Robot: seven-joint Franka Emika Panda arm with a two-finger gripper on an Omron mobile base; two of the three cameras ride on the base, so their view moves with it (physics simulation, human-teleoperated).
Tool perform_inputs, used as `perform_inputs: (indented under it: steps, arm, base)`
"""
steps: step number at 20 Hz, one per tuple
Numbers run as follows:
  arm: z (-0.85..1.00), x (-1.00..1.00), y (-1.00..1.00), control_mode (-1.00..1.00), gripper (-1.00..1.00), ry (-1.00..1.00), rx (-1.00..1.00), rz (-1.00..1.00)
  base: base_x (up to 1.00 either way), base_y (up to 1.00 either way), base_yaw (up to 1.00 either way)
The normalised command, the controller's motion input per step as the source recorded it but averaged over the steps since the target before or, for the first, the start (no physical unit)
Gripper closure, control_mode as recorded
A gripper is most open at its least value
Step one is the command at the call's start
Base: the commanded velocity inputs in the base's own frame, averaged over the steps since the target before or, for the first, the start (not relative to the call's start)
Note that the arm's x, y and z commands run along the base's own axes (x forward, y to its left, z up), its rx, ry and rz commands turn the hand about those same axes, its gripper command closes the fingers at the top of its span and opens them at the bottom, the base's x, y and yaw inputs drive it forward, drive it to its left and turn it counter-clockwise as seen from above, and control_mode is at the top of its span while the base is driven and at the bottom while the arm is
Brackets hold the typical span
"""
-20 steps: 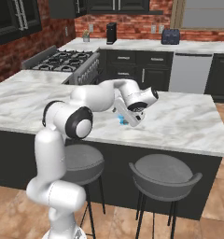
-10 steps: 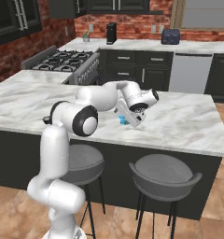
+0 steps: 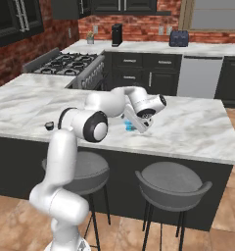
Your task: Stack the yogurt containers by placing the smaller containers on top of the larger containers.
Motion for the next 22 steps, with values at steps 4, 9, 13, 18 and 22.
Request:
perform_inputs:
  steps: [4,9,13,18,22]
  arm:
    - [-0.16,0.27,0.00,-1.00,-1.00,0.00,0.00,0.00]
    - [-0.18,0.26,-0.01,-1.00,-1.00,0.01,0.01,0.00]
    - [-0.19,0.25,-0.01,-1.00,-1.00,0.02,0.01,0.00]
    - [-0.18,0.28,-0.04,-1.00,-1.00,0.02,0.02,0.00]
    - [-0.17,0.28,-0.06,-1.00,-1.00,0.02,0.02,0.00]
  base:
    - [0.00,0.00,0.00]
    - [0.00,0.00,0.00]
    - [0.00,0.00,0.00]
    - [0.00,0.00,0.00]
    - [0.00,0.00,0.00]
